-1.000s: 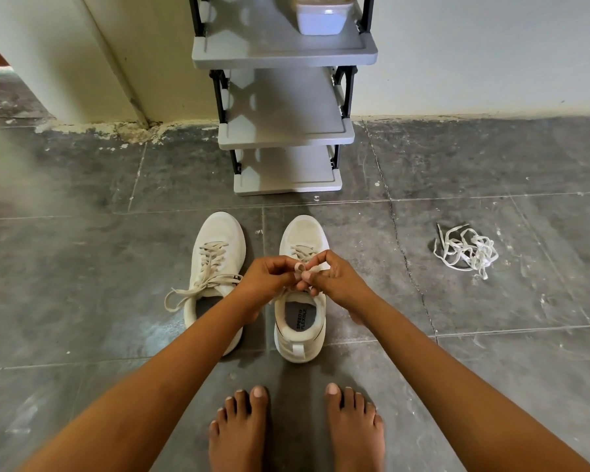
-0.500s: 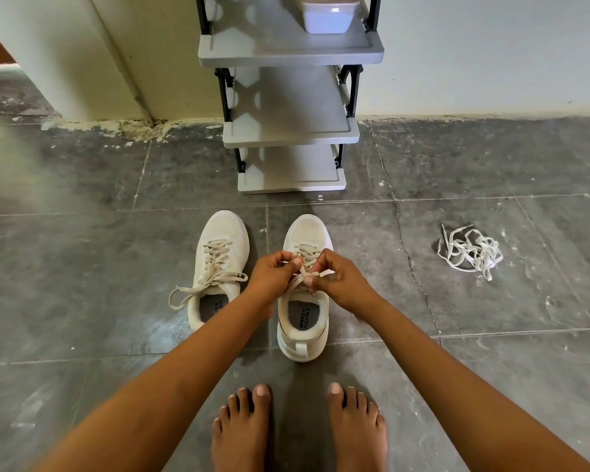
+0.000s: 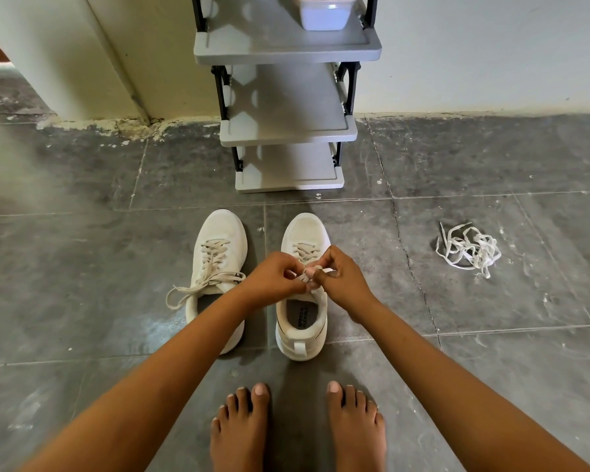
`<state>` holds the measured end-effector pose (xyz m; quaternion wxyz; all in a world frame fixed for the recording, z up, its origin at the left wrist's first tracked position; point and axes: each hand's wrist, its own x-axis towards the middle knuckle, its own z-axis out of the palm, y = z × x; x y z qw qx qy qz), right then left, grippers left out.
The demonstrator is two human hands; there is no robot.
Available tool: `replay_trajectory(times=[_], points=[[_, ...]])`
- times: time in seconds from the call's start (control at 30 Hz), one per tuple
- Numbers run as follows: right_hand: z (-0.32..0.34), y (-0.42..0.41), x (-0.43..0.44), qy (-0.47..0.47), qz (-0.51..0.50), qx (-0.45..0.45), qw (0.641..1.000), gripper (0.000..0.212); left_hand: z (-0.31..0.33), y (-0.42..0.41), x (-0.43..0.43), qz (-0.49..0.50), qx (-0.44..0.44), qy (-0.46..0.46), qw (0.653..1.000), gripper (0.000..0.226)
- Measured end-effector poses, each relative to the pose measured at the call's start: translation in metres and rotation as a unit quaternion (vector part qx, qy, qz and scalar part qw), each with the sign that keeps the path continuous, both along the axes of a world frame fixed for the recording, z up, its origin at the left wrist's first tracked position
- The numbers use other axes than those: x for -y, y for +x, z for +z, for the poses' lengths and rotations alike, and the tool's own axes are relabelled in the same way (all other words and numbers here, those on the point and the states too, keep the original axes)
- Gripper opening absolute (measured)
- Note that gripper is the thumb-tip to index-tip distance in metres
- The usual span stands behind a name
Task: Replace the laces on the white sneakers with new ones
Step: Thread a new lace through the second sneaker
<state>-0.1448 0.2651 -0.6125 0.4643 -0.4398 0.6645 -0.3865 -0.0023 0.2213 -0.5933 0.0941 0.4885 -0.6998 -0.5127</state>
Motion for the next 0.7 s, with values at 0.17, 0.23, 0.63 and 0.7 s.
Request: replay_trajectory(times=[0.17,0.23,0.63,0.7], points=[[-0.001,0.002,0.003,0.005,-0.021,-0.017,1.0,0.02,0.003,-0.003,0.0,-0.02,0.072,-0.068,0.995,0.022],[-0.001,0.002,0.004,0.008,-0.024,-0.032,0.999,0.021,0.001,-0.001,0.0,-0.007,0.064,-0.056,0.996,0.014],[0.001,0.004,0.013,0.078,-0.062,0.003,0.995,0.019,-0.012,0.004,-0.006,0.034,0.008,-0.12,0.992,0.021],[0.002,0.004,0.011,0.095,-0.06,0.029,0.993,0.017,-0.011,0.005,-0.006,0.057,-0.018,-0.133,0.989,0.029]])
